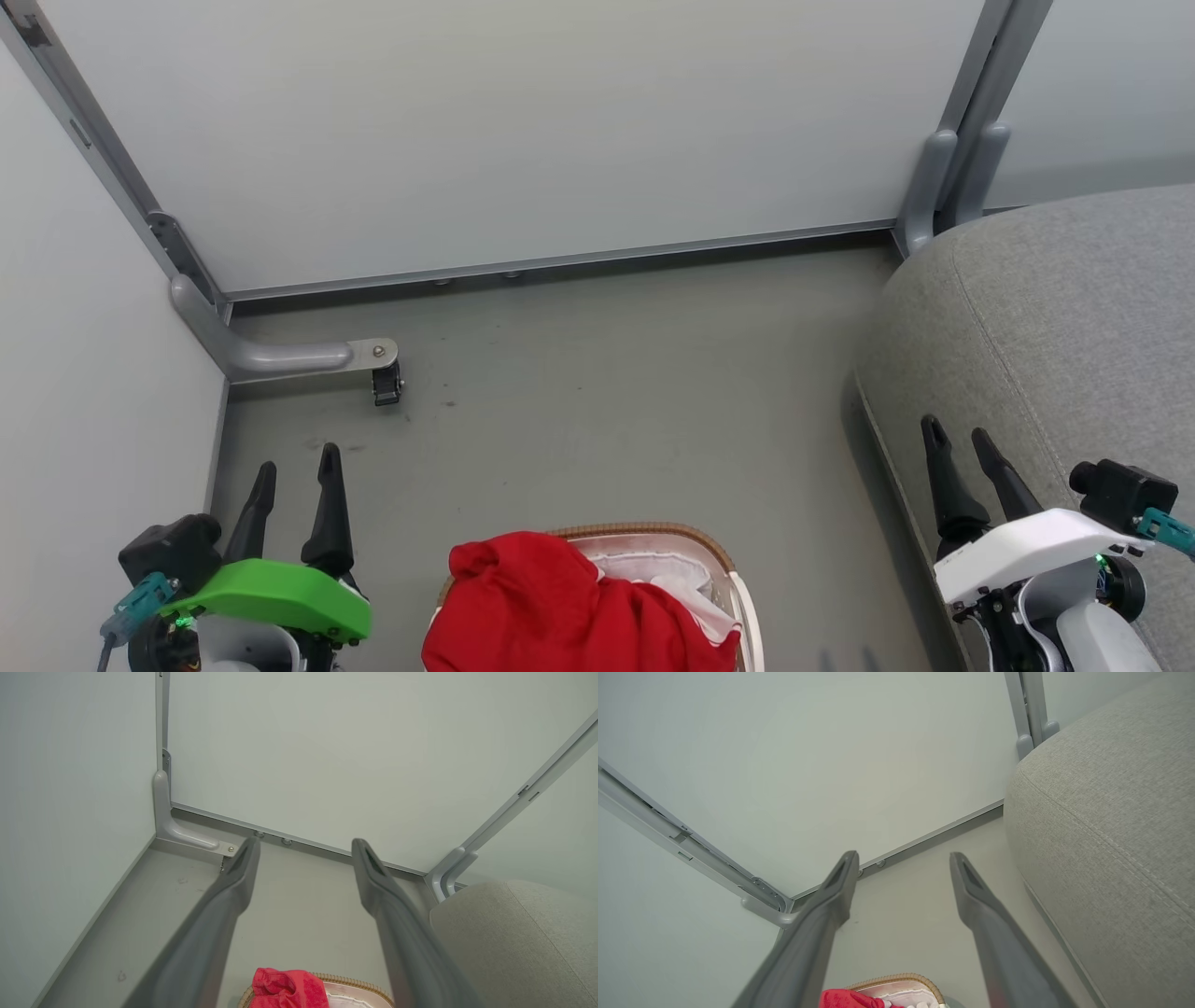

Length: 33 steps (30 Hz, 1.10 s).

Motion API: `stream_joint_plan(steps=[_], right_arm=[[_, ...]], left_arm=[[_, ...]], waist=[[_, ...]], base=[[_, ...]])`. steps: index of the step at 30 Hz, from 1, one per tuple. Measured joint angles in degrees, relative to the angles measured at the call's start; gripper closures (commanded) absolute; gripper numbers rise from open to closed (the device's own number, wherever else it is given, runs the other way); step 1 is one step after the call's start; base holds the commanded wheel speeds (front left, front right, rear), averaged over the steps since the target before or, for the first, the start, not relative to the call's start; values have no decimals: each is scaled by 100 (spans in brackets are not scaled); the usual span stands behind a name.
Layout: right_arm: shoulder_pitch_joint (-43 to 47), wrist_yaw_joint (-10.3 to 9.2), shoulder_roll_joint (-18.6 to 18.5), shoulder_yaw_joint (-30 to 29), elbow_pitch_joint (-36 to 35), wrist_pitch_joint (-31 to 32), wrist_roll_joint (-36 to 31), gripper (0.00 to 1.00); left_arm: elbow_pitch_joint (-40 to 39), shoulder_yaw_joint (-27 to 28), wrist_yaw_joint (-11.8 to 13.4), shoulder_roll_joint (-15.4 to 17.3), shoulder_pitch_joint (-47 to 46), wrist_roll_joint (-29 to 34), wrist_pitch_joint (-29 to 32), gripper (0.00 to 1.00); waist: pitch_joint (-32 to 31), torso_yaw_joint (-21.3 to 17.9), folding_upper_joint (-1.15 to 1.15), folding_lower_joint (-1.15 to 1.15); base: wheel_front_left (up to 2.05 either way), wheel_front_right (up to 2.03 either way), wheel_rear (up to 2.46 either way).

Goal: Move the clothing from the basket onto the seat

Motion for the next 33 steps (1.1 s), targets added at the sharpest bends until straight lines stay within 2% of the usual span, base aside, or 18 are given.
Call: stream_joint_plan(steps=[33], right_arm=[[23,1,4,89,-5,-442,-1849,0]], left_arm=[[-98,-149,101,-2,75,1781,-459,0]], waist=[[-16,126,0,0]], base=[[0,0,0]])
